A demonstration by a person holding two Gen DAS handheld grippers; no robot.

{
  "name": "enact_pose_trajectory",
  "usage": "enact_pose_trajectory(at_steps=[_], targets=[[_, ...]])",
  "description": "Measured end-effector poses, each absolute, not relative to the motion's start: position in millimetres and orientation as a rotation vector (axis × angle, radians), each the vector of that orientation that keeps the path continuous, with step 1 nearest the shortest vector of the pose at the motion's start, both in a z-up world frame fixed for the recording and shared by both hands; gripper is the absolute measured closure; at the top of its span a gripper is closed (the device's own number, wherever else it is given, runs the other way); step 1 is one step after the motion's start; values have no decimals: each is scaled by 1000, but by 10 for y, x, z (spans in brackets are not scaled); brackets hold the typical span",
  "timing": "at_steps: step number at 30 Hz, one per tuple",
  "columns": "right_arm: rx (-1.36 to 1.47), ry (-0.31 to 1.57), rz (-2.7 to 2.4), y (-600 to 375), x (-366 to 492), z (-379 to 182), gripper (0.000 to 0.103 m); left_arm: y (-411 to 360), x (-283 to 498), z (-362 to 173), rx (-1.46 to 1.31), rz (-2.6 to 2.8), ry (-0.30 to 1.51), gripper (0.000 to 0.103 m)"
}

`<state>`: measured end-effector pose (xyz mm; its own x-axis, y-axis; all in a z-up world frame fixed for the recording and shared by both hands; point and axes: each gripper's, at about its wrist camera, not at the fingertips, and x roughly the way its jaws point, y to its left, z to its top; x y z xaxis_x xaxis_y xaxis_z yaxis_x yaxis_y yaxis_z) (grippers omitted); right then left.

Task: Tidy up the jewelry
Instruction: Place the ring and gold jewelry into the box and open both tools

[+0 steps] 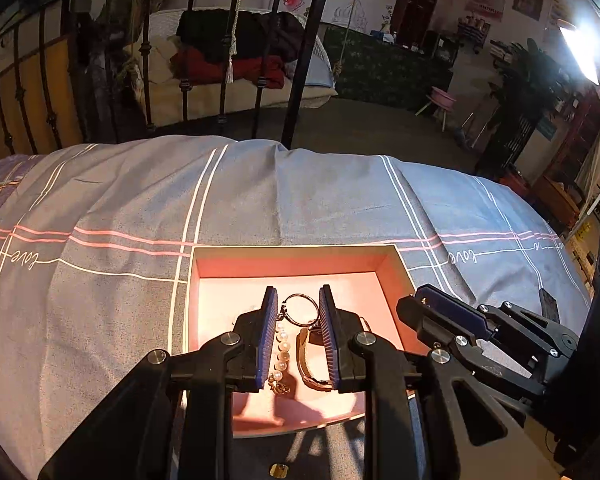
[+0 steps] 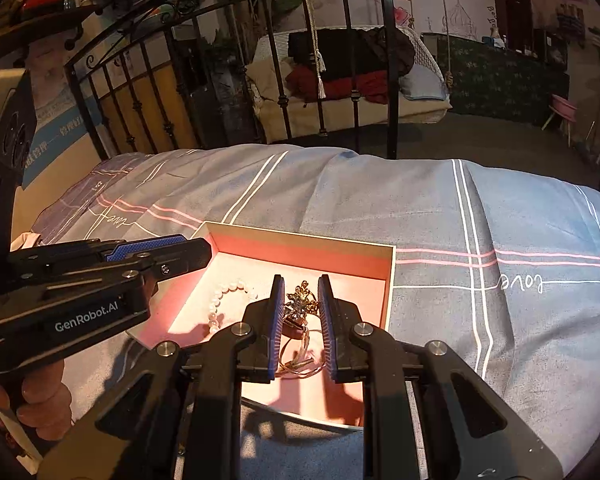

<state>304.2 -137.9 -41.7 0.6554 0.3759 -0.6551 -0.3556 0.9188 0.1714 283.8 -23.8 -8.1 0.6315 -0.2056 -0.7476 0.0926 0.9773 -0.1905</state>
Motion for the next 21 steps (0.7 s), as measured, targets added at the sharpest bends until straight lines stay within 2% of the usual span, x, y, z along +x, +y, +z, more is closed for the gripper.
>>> enact_pose_trajectory(at_steps=[21], targets=[[-3,828,442,-1207,3122,-744,85,-268,3017,-428,-118,-161,975,82]])
